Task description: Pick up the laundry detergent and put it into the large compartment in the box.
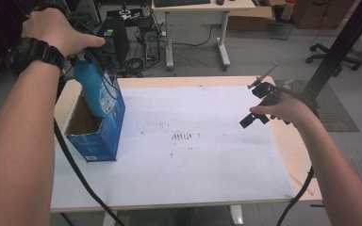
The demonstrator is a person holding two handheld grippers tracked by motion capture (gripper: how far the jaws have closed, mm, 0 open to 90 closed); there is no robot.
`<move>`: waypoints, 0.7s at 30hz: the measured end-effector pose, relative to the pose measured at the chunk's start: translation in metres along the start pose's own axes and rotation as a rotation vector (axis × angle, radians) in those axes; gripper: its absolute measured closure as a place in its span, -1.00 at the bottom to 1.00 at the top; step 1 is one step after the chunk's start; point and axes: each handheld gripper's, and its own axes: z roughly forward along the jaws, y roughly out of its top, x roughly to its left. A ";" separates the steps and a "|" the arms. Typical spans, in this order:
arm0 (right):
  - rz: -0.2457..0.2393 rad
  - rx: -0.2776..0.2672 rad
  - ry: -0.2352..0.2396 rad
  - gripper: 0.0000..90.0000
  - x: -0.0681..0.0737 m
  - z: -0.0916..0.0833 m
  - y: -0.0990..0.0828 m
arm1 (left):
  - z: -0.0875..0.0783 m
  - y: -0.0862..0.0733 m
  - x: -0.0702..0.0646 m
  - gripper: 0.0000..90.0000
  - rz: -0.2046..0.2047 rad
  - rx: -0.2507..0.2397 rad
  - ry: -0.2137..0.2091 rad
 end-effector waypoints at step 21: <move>0.004 -0.003 0.000 -0.64 -0.003 0.001 -0.001 | 0.008 -0.008 0.035 -0.18 -0.075 0.015 0.016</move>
